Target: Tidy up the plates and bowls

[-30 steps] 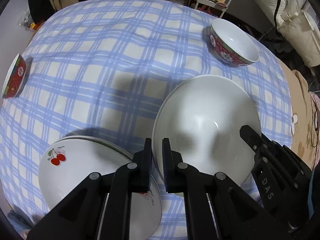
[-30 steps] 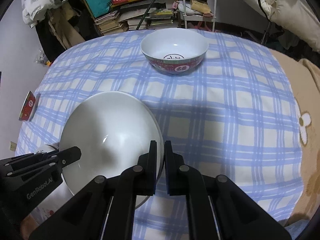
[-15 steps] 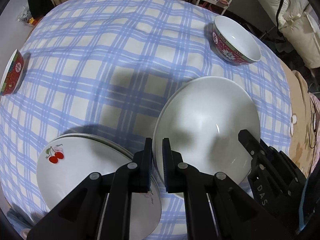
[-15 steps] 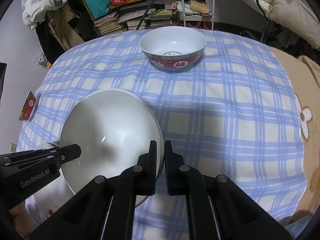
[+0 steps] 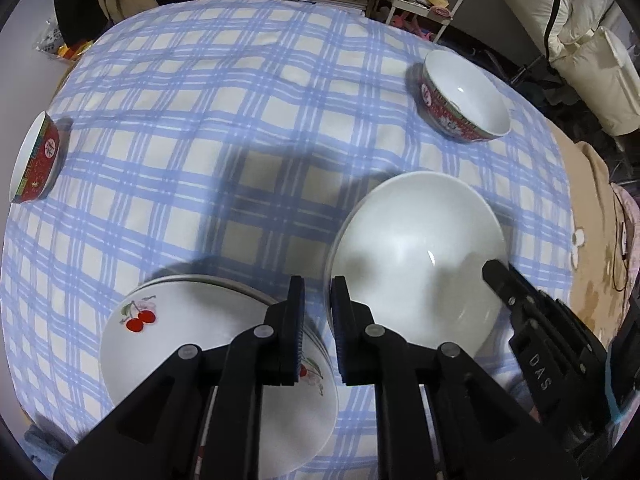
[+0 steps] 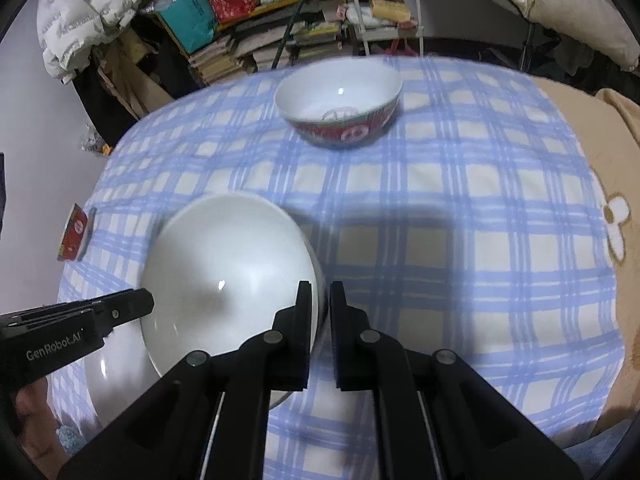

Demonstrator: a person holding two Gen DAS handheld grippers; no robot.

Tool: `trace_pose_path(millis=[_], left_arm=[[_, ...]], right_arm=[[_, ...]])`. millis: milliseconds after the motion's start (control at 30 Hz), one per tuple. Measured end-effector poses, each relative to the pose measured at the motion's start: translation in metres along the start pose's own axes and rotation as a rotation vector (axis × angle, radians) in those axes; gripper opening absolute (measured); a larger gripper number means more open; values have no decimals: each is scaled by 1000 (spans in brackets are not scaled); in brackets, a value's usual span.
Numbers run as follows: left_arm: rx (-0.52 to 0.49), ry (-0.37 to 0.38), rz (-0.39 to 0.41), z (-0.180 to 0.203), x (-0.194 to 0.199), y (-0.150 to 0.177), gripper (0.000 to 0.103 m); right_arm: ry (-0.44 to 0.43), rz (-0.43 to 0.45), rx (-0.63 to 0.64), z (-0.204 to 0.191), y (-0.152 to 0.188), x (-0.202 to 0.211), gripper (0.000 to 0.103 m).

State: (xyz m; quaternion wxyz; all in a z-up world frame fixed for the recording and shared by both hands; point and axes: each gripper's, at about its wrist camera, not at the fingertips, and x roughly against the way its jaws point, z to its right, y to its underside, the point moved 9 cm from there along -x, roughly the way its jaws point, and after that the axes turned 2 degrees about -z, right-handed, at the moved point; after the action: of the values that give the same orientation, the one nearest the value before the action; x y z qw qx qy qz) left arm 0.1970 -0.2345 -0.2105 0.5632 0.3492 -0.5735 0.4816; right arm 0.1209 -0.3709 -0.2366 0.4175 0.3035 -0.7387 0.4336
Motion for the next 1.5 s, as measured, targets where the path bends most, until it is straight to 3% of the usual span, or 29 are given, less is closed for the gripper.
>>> trace_pose_path(millis=[233,367,433,533,600,767,867,967,1067,1500], left_arm=[[-45,-16,62,6,32,-24,15],[-70,-25,88,12,47,-46,17],[-91,-34,101,16,50,-56,20],[-123,-47,137,25,55,-75,31],[-124,-51,153,29,54,-85,46],[-106,-42,176,36,44,-112,53],[-94,-52,174,41,31,-124,61],[-108,-66,192,48,20,-135,65],[-131,-81,194,56,6,-146,69],[-114,-32,95,71,-50,-173,70]], right_arm=[[-4,33,2,3,-20,17,15],[-7,64,-2,7,-39,26,47],[-4,78,-21,12,-48,29,53],[-16,75,-42,18,-61,30,55],[-16,73,-51,23,-71,28,58],[23,78,-61,40,-99,21,62],[53,61,-63,50,-114,12,72],[74,48,-40,57,-127,3,75],[101,24,-15,63,-137,-10,89],[167,-98,9,92,-160,-66,91]])
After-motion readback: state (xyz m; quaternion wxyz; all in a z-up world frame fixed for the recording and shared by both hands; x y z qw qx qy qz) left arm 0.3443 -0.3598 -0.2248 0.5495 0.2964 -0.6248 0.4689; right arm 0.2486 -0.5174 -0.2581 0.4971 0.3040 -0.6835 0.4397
